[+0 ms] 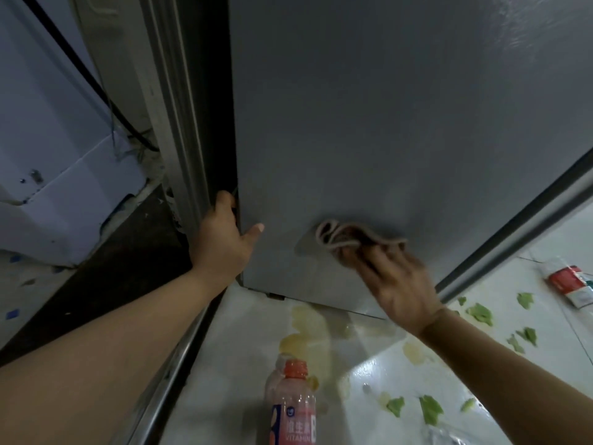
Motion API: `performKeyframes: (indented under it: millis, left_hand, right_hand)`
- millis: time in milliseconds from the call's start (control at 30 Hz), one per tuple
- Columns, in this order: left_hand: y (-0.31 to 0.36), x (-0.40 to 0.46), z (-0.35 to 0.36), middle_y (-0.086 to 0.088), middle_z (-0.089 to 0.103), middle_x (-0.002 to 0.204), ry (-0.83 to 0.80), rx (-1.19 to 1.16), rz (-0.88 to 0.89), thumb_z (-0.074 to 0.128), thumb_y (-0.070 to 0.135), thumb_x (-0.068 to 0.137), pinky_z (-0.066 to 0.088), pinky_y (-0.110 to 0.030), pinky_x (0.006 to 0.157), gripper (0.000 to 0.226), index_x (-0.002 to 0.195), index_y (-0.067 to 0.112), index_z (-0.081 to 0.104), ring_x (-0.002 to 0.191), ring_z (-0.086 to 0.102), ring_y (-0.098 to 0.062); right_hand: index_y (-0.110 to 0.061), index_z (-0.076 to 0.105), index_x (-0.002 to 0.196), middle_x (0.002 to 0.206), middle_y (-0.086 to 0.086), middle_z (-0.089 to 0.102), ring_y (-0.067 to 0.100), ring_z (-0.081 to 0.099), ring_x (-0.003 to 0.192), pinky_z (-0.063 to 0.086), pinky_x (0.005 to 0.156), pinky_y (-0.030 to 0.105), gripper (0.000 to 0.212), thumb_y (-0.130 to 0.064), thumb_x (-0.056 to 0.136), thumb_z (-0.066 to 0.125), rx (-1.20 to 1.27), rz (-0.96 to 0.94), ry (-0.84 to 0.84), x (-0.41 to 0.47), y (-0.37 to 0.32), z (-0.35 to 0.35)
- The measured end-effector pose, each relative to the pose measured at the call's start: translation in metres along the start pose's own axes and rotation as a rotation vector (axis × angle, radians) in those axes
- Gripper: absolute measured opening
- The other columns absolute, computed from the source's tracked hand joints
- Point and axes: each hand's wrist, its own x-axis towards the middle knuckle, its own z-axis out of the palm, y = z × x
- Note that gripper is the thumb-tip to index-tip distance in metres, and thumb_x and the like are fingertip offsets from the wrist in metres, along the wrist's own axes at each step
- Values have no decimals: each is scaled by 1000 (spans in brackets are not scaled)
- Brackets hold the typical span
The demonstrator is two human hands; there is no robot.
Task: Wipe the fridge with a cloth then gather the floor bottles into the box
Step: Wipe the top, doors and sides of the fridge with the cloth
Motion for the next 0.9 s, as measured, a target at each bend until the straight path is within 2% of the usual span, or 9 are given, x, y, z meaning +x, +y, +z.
performKeyframes:
  millis: [100, 200, 267, 367, 467, 567, 667, 800, 900]
  left_hand:
    - [3, 0, 0, -13, 62, 105, -8, 27, -33, 68, 28, 83, 55, -48, 75, 41, 109, 8, 43, 89, 63, -31]
    - [5, 2, -2, -12, 63, 106, -20, 84, -69, 67, 31, 83, 55, -47, 75, 41, 109, 10, 43, 91, 62, -30]
    - [6, 2, -3, -13, 64, 104, -25, 108, -73, 67, 31, 84, 54, -46, 75, 41, 109, 10, 43, 92, 62, -31]
    - [6, 2, -4, -15, 63, 105, -34, 121, -72, 67, 31, 83, 55, -46, 76, 43, 111, 8, 43, 92, 62, -32]
    - [8, 1, -2, -16, 63, 107, -30, 130, -78, 68, 28, 83, 55, -48, 76, 45, 113, 7, 42, 92, 62, -33]
    - [9, 1, -1, -16, 63, 108, -33, 125, -78, 68, 27, 83, 54, -48, 76, 44, 112, 7, 42, 94, 62, -33]
    - [7, 2, -2, -16, 62, 109, -41, 125, -59, 68, 27, 83, 54, -48, 78, 45, 114, 7, 42, 95, 62, -33]
    - [6, -1, 1, -16, 63, 106, -4, 130, -60, 68, 26, 83, 54, -49, 75, 45, 115, 8, 42, 92, 62, -34]
    - [6, -2, 4, -16, 63, 103, 17, 148, -66, 68, 28, 83, 55, -49, 72, 46, 115, 9, 41, 89, 62, -35]
  right_hand:
    - [-13, 62, 125, 99, 7, 69, 27, 66, 78, 56, 67, 36, 39, -7, 88, 51, -35, -108, -105, -12, -7, 4]
    - [-10, 70, 112, 91, 7, 69, 27, 64, 68, 55, 56, 34, 32, -6, 90, 46, 8, -60, -76, -9, 5, -12]
    - [-9, 69, 110, 90, 9, 68, 28, 63, 68, 50, 52, 31, 32, -6, 95, 40, -41, 14, 0, -12, 23, -28]
    - [-9, 58, 115, 92, 11, 61, 29, 58, 71, 46, 49, 31, 25, -6, 90, 52, -101, 193, 27, -27, 48, -43]
    - [-8, 57, 107, 89, 13, 59, 32, 55, 68, 42, 44, 30, 24, 0, 86, 49, -113, 234, -28, -50, 47, -35]
    - [-7, 62, 97, 86, 15, 64, 34, 62, 66, 49, 45, 31, 25, -6, 85, 41, -65, 126, -175, -75, 35, -22]
    - [-6, 70, 92, 86, 14, 65, 33, 65, 67, 50, 45, 31, 32, -8, 82, 40, -48, 163, -226, -75, 35, -24]
    - [-5, 67, 99, 94, 17, 64, 33, 62, 66, 45, 45, 30, 24, 1, 76, 61, -102, 321, -100, -68, 57, -43]
    - [-4, 63, 104, 95, 18, 63, 33, 59, 67, 42, 45, 31, 25, 1, 79, 65, -159, 389, -5, -66, 67, -46]
